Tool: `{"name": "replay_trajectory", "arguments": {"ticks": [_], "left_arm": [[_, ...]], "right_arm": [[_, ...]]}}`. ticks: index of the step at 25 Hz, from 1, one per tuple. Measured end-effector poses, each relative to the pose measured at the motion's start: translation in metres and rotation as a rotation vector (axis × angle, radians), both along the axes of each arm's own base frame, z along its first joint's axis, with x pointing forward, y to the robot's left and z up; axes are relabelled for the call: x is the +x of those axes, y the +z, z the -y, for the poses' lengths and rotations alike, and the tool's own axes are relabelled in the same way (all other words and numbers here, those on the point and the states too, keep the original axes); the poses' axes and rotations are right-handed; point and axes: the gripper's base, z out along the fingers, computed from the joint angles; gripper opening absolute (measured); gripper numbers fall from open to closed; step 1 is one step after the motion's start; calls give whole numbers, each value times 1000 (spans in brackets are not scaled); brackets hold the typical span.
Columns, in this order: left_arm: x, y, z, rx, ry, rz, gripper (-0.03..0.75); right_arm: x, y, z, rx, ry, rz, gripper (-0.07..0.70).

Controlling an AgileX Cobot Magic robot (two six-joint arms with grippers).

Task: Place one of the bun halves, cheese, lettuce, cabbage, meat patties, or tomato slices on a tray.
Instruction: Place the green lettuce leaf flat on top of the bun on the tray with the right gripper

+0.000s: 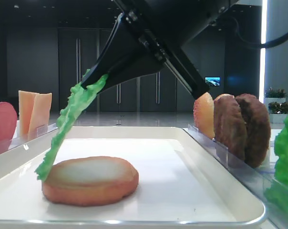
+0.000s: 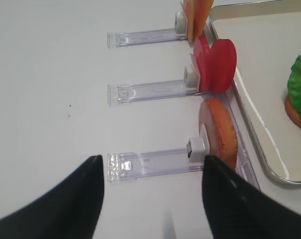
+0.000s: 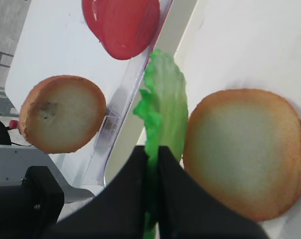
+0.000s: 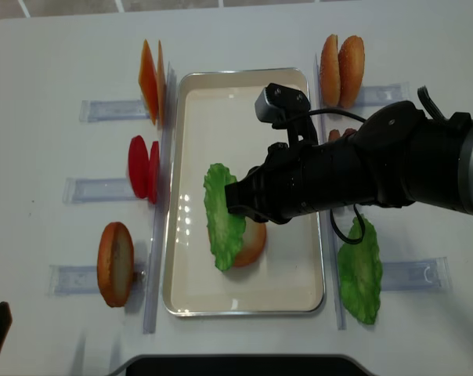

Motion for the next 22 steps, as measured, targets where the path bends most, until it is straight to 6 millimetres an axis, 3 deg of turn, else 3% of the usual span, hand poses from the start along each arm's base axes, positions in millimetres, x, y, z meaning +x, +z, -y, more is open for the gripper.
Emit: {"name": "replay_trajectory", "arguments": {"ticks": [17,22], "left_arm": [[0,0,0,0,0,0,471],[0,0,0,0,0,0,471]], "right_arm": [[1,-1,1,-9,-19,2,13],[-8,-2,-9,-18,-15,-2,13]]}}
